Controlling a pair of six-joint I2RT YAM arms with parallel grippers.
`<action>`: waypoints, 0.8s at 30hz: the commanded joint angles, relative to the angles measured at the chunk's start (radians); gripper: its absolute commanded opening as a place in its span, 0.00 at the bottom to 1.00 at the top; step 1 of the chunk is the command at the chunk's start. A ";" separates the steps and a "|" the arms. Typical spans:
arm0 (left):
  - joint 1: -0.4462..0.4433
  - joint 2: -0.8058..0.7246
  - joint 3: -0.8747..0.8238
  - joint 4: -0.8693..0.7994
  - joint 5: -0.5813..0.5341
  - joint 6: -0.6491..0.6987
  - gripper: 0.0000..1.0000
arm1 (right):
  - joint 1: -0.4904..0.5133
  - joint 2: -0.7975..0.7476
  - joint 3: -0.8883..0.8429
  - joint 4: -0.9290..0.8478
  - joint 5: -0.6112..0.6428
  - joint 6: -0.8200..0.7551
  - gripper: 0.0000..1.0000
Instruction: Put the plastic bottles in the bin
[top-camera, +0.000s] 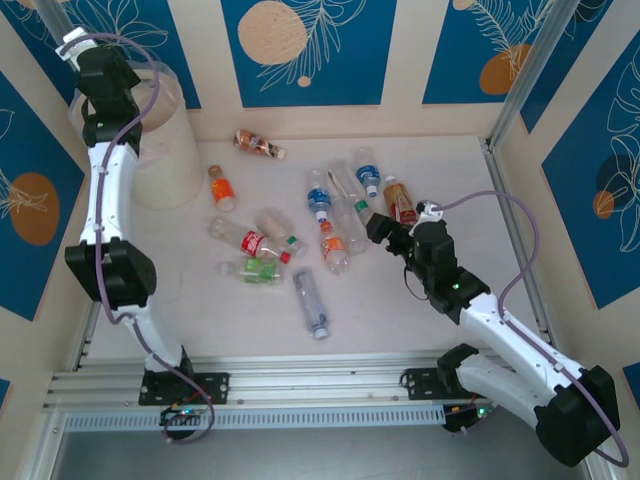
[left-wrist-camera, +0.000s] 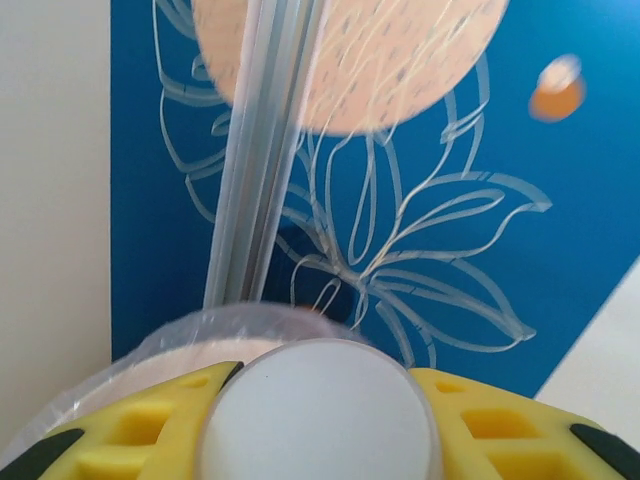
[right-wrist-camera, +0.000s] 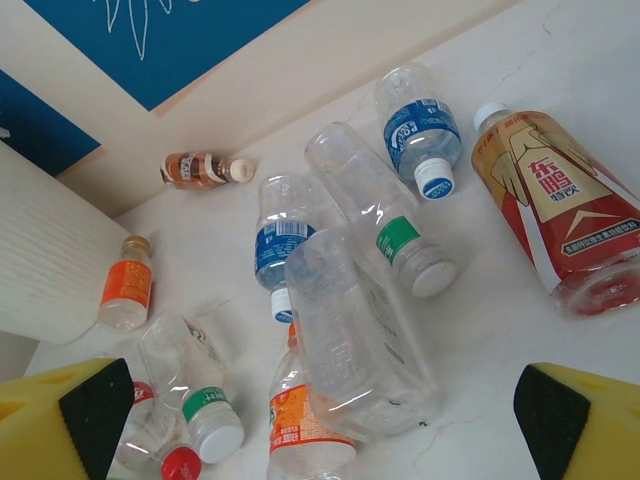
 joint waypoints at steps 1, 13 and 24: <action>0.021 0.055 0.095 -0.143 0.064 -0.059 0.00 | -0.009 0.023 0.032 -0.008 0.001 0.003 1.00; 0.067 0.294 0.334 -0.389 0.319 -0.150 0.13 | -0.018 0.125 0.077 -0.034 -0.022 0.026 1.00; 0.067 0.347 0.354 -0.414 0.574 -0.168 0.45 | -0.026 0.199 0.105 -0.024 -0.038 0.030 1.00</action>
